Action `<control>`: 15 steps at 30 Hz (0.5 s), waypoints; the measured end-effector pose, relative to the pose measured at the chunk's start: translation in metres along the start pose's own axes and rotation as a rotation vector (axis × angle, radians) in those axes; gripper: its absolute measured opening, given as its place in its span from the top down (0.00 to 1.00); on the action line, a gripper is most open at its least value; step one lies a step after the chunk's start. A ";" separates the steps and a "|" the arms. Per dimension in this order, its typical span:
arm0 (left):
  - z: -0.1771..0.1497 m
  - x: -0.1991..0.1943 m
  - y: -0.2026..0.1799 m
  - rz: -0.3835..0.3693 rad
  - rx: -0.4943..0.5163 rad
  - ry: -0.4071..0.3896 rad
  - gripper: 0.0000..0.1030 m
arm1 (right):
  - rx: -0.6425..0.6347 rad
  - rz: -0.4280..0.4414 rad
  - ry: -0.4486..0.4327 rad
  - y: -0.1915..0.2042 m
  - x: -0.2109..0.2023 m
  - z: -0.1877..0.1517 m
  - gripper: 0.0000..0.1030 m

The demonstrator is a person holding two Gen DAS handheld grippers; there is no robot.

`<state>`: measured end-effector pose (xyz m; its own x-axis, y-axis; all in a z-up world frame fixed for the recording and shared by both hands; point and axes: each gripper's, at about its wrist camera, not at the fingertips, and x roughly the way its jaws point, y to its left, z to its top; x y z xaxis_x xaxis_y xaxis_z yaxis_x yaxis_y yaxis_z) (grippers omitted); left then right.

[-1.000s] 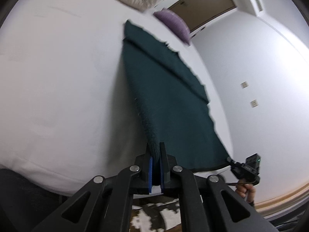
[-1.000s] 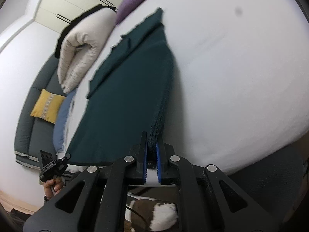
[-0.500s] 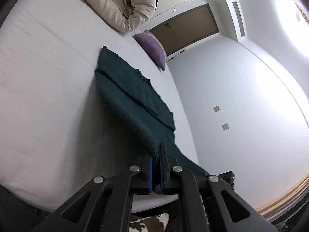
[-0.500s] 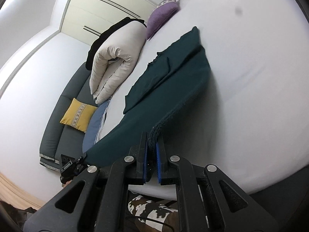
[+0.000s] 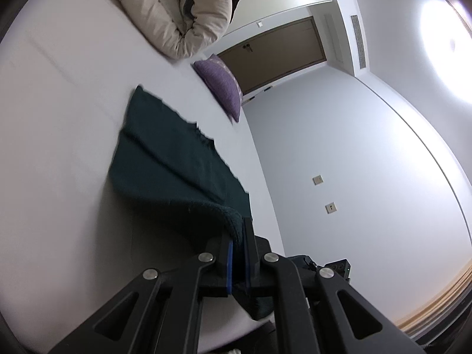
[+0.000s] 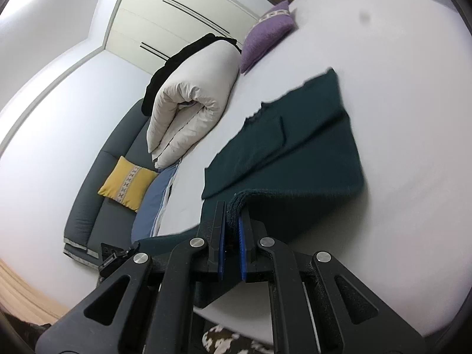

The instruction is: Fold small clothes

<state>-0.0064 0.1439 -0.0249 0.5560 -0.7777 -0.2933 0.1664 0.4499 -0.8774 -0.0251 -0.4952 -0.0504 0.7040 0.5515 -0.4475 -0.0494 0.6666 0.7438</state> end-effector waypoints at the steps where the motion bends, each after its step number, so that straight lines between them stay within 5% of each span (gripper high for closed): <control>1: 0.007 0.003 0.000 0.002 0.001 -0.008 0.94 | -0.004 -0.004 -0.006 0.002 0.007 0.010 0.94; 9: 0.092 0.069 0.019 0.060 -0.002 -0.053 0.94 | 0.065 -0.031 -0.086 -0.007 0.079 0.113 0.94; 15: 0.153 0.137 0.061 0.155 -0.023 -0.064 0.94 | 0.079 -0.129 -0.110 -0.032 0.151 0.178 0.94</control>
<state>0.2050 0.1323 -0.0607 0.6241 -0.6703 -0.4016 0.0566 0.5514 -0.8323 0.2086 -0.5227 -0.0538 0.7742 0.4031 -0.4880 0.0989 0.6845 0.7223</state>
